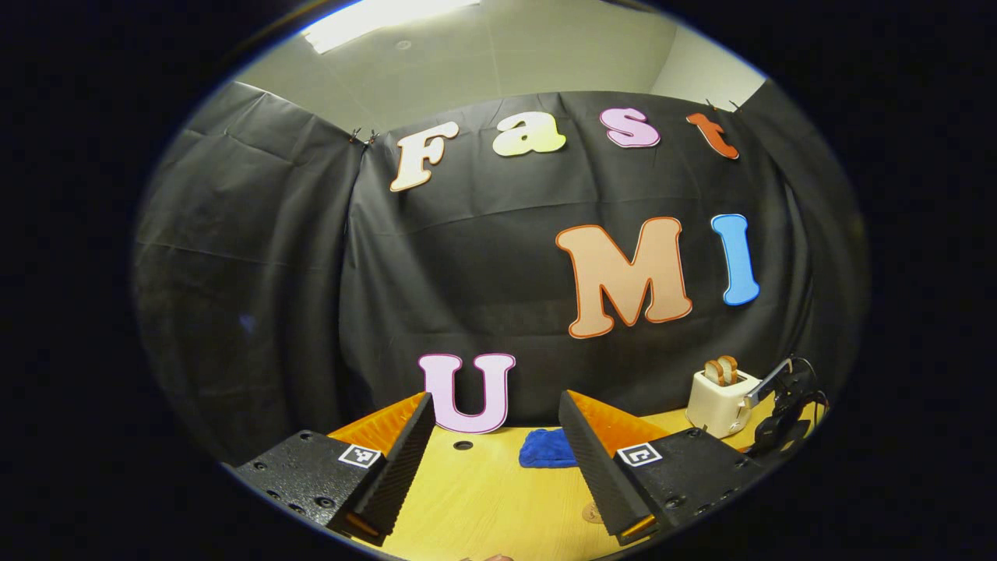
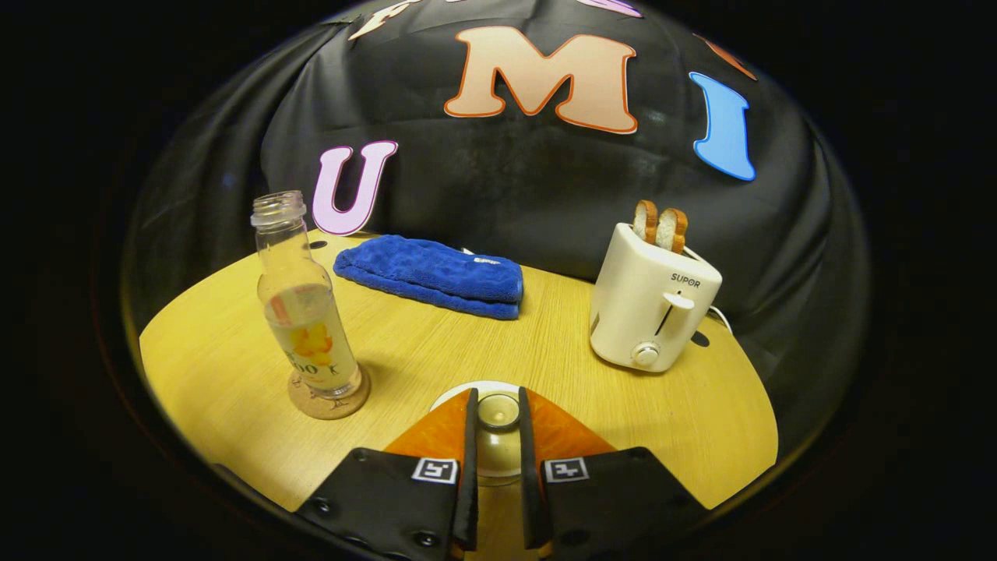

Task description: Open the teacup lid with one hand, grasp the water bottle and pour water into the teacup with the other hand; after pouring, place the water bottle on the coaster and then close the teacup lid.

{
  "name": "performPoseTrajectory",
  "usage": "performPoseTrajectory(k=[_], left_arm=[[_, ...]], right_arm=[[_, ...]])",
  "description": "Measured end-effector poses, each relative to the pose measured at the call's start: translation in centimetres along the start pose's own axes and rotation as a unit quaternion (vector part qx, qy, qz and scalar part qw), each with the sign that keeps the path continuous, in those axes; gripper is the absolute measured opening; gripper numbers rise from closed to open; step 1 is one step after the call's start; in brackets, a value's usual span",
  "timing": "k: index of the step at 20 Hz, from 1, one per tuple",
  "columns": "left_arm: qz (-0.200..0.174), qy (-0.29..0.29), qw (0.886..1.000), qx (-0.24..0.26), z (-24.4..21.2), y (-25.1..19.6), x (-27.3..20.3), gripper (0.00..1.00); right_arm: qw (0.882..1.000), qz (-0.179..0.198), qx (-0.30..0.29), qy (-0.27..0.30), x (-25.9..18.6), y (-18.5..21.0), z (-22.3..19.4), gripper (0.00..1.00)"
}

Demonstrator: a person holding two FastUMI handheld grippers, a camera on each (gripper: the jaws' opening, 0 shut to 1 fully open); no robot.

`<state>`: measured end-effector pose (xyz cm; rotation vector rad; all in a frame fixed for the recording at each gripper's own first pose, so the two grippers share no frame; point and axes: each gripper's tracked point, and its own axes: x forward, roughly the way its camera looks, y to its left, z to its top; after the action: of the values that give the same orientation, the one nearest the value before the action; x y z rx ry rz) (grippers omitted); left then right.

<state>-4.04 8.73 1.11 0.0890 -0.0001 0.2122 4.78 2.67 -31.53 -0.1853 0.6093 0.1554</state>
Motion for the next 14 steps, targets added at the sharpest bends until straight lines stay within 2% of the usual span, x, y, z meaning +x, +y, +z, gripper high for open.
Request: performPoseTrajectory(k=[4,9,14], left_arm=[[-0.007,0.005,1.000,-0.005,-0.5,-0.5,0.2,0.94],[-0.034,0.009,0.999,-0.015,-1.6,-2.3,0.5,0.94],[-0.084,0.013,0.996,-0.029,-4.8,-5.4,0.9,0.94]], right_arm=[[1.000,0.009,0.010,0.005,0.0,0.1,0.2,0.26],[0.999,0.018,0.047,-0.008,-1.2,0.1,2.0,0.26],[0.994,0.020,0.103,-0.013,-3.1,-0.9,3.8,0.25]])
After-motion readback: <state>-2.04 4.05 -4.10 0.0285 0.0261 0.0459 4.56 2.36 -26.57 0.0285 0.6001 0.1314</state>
